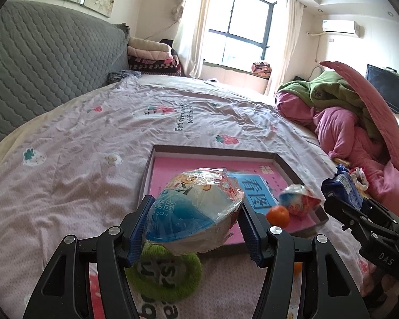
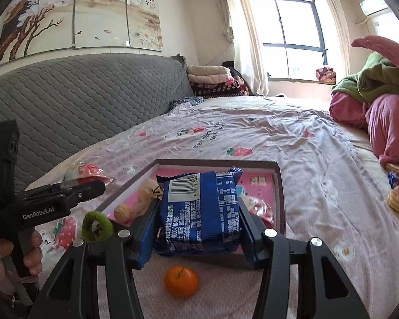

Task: Organize objects
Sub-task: 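Lift and carry the clear bag in left tool and blue packet in right tool over the tray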

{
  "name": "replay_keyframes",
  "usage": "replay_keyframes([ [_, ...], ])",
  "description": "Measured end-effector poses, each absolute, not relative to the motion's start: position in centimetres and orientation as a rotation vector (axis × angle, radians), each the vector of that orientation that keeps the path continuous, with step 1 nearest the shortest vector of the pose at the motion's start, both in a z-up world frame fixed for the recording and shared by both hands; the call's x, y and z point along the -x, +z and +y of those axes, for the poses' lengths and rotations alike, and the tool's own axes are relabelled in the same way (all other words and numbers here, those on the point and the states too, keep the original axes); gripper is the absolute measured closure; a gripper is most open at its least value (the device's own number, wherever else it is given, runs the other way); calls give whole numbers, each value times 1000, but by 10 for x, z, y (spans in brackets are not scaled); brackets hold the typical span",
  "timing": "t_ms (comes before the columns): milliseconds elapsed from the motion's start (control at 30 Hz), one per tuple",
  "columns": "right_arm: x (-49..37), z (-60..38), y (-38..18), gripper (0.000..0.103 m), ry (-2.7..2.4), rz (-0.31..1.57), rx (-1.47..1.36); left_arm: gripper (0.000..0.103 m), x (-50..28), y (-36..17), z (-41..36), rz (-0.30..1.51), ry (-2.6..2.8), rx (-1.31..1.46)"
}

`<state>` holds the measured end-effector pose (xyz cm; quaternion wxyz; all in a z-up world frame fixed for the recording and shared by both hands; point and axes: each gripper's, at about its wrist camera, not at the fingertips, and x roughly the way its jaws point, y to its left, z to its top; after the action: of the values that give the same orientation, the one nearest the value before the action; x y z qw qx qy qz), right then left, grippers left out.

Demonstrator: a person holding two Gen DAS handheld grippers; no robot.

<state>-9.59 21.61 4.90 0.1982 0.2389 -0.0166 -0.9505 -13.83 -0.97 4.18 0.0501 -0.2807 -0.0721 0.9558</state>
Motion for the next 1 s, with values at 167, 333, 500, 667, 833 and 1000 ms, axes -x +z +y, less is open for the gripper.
replay_keyframes([
  [167, 106, 216, 54, 49, -2666, -37, -653, 40, 150, 53, -15, -236, 2918, 839],
  [333, 115, 217, 60, 49, -2680, -25, -625, 40, 166, 55, -20, -272, 2909, 858],
  [500, 124, 216, 62, 49, -2679, -35, -618, 40, 179, 55, -25, -265, 2938, 867],
  [667, 129, 213, 61, 49, -2692, -4, -609, 40, 189, 50, -22, -259, 2935, 889],
  [833, 135, 220, 51, 49, -2716, 6, -642, 40, 195, 40, -8, -221, 2918, 905],
  [1000, 139, 225, 42, 49, -2725, 0, -689, 40, 198, 31, 7, -204, 2887, 929],
])
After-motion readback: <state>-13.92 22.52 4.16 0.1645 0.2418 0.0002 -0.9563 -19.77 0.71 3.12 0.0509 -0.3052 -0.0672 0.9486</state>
